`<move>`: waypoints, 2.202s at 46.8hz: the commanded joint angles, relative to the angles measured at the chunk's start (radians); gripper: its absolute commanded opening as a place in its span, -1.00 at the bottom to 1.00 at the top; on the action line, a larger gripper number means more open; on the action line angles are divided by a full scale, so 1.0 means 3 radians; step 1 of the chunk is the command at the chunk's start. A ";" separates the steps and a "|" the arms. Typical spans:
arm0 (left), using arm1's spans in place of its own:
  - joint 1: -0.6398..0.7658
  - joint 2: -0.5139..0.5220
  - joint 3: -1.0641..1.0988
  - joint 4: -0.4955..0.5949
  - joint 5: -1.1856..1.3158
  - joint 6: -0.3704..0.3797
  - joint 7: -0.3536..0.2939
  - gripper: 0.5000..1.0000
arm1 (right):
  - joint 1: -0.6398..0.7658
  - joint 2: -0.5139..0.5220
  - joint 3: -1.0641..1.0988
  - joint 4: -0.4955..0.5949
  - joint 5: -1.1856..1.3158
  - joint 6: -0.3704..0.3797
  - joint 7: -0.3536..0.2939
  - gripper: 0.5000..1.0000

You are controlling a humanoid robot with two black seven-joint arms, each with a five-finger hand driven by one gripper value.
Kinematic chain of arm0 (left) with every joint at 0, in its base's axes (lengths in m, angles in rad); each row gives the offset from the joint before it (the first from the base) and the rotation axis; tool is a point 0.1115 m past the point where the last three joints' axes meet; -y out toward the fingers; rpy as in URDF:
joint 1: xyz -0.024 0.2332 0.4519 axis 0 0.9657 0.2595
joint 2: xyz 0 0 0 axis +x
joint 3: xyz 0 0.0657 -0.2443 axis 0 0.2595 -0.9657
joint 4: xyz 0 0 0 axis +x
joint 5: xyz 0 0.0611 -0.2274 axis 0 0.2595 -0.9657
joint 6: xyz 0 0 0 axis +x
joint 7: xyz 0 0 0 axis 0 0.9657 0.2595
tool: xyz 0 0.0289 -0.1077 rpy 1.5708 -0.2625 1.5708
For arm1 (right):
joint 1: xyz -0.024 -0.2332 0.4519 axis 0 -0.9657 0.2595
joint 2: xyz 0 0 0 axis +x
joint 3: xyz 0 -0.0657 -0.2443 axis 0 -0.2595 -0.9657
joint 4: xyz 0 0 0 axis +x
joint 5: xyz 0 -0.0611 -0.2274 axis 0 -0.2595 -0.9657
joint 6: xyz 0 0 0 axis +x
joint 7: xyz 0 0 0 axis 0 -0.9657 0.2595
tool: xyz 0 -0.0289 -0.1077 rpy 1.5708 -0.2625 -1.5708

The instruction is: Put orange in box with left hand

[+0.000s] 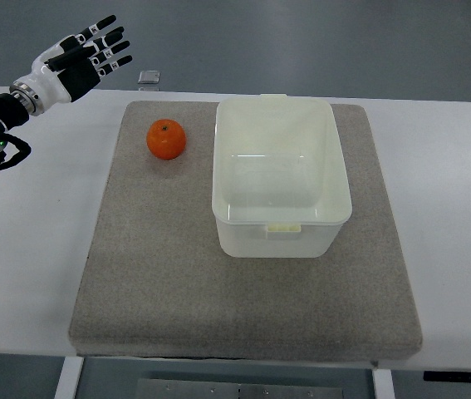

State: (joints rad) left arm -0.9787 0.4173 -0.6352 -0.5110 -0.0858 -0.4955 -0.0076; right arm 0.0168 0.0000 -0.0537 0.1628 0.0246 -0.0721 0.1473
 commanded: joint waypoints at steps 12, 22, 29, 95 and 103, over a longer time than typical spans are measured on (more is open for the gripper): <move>-0.0066 0.0010 0.0154 -0.0020 0.0392 -0.0046 -0.0010 0.97 | 0.0000 0.0000 0.0000 -0.0001 0.0000 0.0000 0.0000 0.70; -0.0189 -0.0005 0.0154 -0.0096 0.1931 -0.0036 -0.0199 0.97 | 0.0000 0.0000 0.0000 0.0004 0.0000 0.0000 0.0000 0.70; -0.0194 -0.0011 0.0179 -0.0270 0.2571 -0.0015 -0.0445 0.94 | 0.0000 0.0000 0.0000 -0.0001 0.0000 0.0000 0.0000 0.70; -0.0440 -0.0445 0.0941 -0.0419 0.5951 0.0854 -0.0430 0.90 | 0.0000 0.0000 0.0000 0.0004 0.0000 0.0000 0.0000 0.70; -0.0440 -0.0450 0.0982 -0.0373 0.5972 0.0915 -0.0424 0.89 | 0.0000 0.0000 0.0000 -0.0001 0.0000 0.0000 0.0000 0.70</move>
State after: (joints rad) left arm -1.1107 0.2823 -0.3423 -0.6249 1.7052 -0.2221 -0.1358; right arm 0.0168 0.0000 -0.0537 0.1631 0.0246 -0.0721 0.1472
